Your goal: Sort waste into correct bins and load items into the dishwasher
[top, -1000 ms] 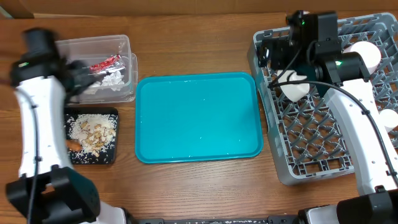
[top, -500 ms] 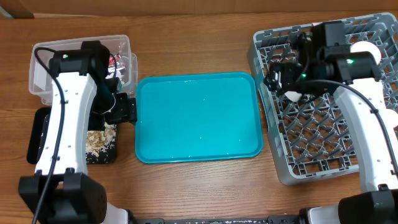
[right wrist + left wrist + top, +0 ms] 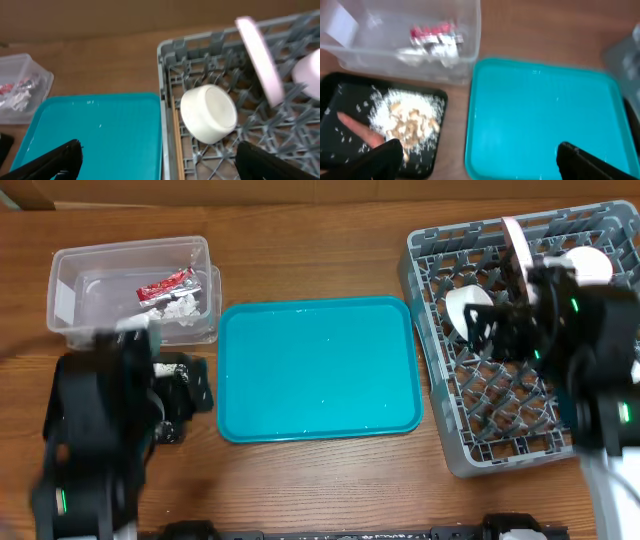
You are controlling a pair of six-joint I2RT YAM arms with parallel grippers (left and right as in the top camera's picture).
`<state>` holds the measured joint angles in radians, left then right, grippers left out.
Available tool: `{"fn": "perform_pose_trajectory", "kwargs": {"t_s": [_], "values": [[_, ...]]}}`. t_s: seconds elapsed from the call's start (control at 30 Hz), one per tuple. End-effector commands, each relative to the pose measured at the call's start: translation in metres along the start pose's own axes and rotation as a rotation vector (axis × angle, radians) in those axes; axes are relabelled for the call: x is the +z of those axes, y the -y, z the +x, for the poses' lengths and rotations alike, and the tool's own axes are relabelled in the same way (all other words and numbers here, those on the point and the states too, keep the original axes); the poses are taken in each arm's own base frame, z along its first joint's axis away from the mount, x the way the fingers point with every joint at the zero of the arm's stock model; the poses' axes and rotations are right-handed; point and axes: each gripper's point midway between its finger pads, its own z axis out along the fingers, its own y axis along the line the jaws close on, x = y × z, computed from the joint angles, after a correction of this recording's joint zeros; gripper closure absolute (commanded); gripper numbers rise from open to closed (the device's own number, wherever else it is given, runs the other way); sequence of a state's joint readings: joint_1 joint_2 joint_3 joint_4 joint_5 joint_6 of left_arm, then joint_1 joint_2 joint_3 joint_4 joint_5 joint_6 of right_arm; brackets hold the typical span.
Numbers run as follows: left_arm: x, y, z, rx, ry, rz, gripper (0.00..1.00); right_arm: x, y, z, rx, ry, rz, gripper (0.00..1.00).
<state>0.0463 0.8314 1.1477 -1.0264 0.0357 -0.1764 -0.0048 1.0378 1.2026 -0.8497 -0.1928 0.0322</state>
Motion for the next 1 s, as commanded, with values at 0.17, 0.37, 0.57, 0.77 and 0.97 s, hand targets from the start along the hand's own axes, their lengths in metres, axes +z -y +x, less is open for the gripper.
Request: {"fn": "perform_pose_trajectory", "kwargs": {"t_s": [0.17, 0.37, 0.57, 0.77, 0.97], "values": [[-0.008, -0.015, 0.025, -0.163, 0.151, -0.026, 0.00, -0.010, 0.012, 0.033, -0.006, -0.040, 0.068, 0.00], [-0.003, -0.021, 0.054, -0.163, 0.034, -0.058, 0.00, -0.002, 0.016, 0.052, 0.012, -0.138, 0.078, 0.00], [-0.004, -0.025, 0.076, -0.163, -0.052, -0.081, 0.00, 0.013, 0.020, 0.060, 0.023, -0.195, 0.083, 0.00], [-0.004, -0.025, 0.080, -0.163, -0.069, -0.086, 0.00, 0.026, 0.024, 0.073, 0.036, -0.270, 0.090, 0.00], [-0.004, -0.025, 0.080, -0.163, -0.069, -0.086, 0.00, 0.022, 0.015, 0.054, 0.007, -0.176, 0.063, 0.00]]}}
